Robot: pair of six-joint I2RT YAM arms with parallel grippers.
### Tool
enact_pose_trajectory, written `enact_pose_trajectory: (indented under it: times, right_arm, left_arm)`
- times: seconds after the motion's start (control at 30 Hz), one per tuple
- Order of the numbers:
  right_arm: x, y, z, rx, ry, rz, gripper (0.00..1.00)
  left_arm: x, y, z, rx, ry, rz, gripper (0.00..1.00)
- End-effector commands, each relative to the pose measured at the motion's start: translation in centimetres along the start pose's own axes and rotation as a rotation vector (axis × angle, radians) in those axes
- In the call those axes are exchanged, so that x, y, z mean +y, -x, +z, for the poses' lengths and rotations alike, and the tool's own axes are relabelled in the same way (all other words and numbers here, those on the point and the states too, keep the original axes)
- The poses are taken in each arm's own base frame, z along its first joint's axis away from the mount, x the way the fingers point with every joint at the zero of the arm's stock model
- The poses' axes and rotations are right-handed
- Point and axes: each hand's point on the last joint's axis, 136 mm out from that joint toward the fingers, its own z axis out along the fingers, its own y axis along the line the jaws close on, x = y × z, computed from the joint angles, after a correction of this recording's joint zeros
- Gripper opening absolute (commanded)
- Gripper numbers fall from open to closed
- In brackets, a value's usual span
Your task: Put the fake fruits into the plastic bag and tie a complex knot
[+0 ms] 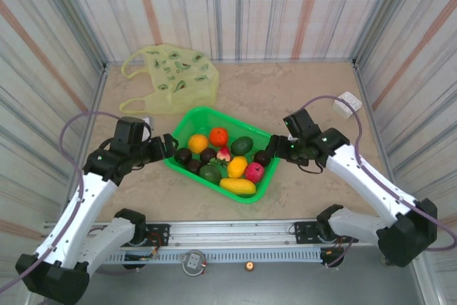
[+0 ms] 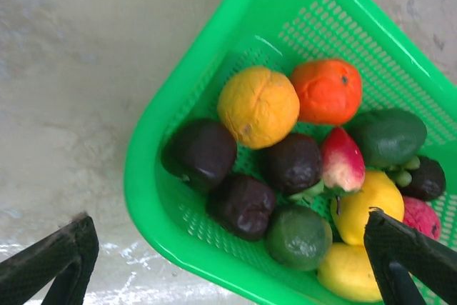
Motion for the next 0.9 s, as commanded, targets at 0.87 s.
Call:
enact_pose_trajectory:
  times: [0.87]
  right_arm:
    - [-9.8, 26.4, 9.5, -0.225, -0.430, 0.241, 0.64]
  left_arm:
    - [-1.6, 4.9, -2.4, -0.157, -0.010, 0.008, 0.97]
